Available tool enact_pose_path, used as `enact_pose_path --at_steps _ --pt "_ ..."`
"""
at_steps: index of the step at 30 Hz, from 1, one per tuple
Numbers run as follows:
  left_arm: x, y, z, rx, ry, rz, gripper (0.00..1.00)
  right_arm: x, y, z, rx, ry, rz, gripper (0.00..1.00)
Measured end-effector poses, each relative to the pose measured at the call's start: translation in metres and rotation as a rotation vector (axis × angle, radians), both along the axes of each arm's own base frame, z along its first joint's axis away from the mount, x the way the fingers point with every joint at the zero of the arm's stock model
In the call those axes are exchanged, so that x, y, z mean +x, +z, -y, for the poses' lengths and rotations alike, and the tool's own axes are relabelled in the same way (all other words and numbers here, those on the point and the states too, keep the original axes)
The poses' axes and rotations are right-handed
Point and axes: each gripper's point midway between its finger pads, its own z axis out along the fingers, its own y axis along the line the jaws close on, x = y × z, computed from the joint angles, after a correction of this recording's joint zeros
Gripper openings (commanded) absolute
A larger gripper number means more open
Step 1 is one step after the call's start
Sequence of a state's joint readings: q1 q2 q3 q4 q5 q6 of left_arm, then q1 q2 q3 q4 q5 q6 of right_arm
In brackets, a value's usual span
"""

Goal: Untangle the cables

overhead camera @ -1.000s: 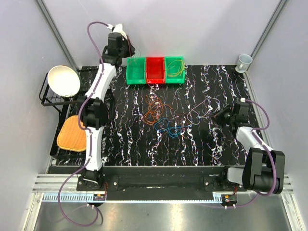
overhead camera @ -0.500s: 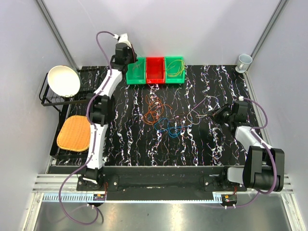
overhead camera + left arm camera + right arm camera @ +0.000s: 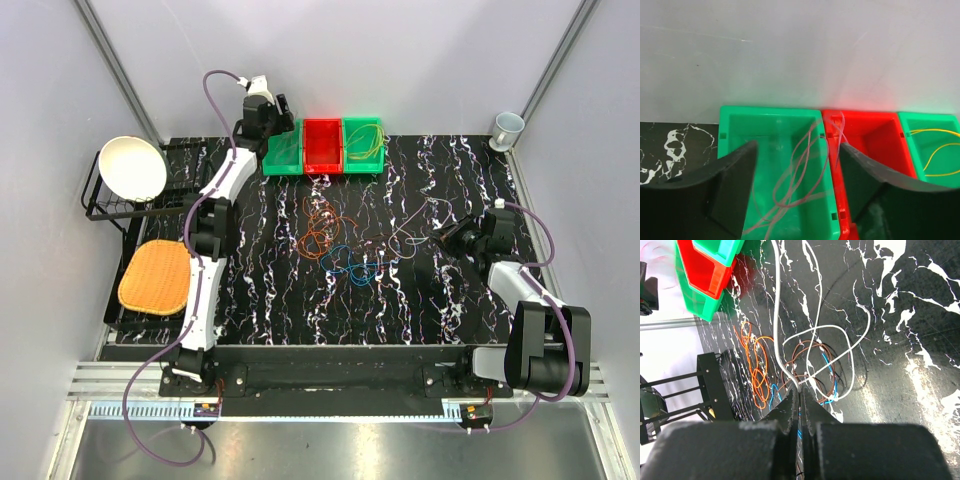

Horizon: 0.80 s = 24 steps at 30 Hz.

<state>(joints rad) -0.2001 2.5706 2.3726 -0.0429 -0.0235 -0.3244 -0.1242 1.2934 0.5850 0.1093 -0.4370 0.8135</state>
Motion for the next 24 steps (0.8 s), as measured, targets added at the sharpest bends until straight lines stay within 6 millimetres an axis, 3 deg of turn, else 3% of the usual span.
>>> enact_pose_path --at_steps 8,13,18,24 --pt "-0.003 -0.005 0.001 0.009 0.008 -0.012 0.86 0.000 0.001 -0.002 0.002 0.005 0.002 0.00" --pt "-0.016 -0.003 -0.001 0.006 0.011 -0.048 0.87 0.000 0.001 -0.006 0.001 0.014 0.002 0.00" --pt "-0.036 0.033 0.001 -0.002 0.004 -0.037 0.88 -0.001 0.001 -0.010 0.000 0.027 0.003 0.00" --pt "-0.085 0.082 -0.002 -0.043 0.003 -0.054 0.86 -0.001 0.018 -0.021 -0.017 0.051 0.044 0.00"
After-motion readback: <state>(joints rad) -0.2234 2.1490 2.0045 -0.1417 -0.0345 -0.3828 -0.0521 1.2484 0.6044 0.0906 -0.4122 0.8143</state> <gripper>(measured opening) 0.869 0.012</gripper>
